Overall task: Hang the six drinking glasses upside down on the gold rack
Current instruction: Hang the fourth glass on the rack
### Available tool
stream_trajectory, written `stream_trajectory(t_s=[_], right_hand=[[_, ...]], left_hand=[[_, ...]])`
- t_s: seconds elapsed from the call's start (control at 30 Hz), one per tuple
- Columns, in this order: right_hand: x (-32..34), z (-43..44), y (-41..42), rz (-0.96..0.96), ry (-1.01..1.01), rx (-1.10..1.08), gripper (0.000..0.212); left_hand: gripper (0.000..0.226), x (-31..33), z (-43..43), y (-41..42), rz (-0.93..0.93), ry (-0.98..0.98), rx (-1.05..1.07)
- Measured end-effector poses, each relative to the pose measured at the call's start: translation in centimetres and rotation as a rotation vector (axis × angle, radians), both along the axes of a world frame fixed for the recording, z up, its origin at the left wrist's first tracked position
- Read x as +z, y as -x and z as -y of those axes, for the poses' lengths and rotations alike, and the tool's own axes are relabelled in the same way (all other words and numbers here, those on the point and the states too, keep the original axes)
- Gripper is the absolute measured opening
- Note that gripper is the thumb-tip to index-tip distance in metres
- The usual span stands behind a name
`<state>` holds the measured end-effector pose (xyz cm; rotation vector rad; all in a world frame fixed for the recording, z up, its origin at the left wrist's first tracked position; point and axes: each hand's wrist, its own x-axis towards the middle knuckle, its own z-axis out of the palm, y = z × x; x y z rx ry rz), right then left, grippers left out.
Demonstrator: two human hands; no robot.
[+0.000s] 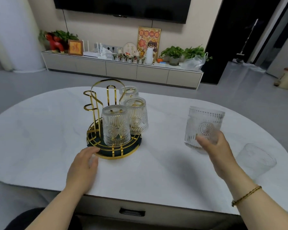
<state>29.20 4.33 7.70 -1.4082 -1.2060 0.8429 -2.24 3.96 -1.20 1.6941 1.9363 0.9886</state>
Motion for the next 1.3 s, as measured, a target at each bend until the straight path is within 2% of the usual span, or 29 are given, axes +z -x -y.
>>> stream_trajectory(t_s=[0.13,0.23,0.37,0.43,0.53,0.7,0.97,1.1,1.3], right_hand=[[3.7,-3.1,1.6,0.081,0.021,0.121,0.040],[6.1,-5.4,3.0,0.174,0.016,0.157,0.046],[9.0,-9.1,5.4,0.291,0.019,0.148,0.074],[10.6,-11.0,6.8,0.379,-0.013,0.149,0.079],[13.0,-13.5,9.3,0.575,-0.062,0.141,0.077],[16.1,-16.9,14.0,0.708,-0.097,0.212,0.056],[16.5,-20.1,19.0,0.882,-0.082,0.405,0.065],[15.5,-21.5,20.2,0.970,-0.023,0.454,0.076],[13.8,-22.2,21.4,1.029,0.074,0.566,0.076]], left_hand=[[0.050,-0.3,-1.6,2.6,-0.102,0.083,-0.111],[0.055,-0.5,-2.3,3.5,-0.076,0.119,-0.141],[0.055,-0.8,-3.2,3.7,-0.010,0.120,-0.128],[0.053,-0.8,-3.7,4.2,-0.019,0.101,-0.132],[0.052,-0.8,-4.3,4.7,-0.010,0.093,-0.165],[0.051,-0.7,-4.9,5.2,-0.032,0.138,-0.181],[0.052,-0.5,-5.1,5.4,-0.034,0.162,-0.188],[0.052,-0.7,-5.2,5.5,-0.033,0.159,-0.192],[0.052,-0.5,-5.5,5.3,-0.019,0.168,-0.177]])
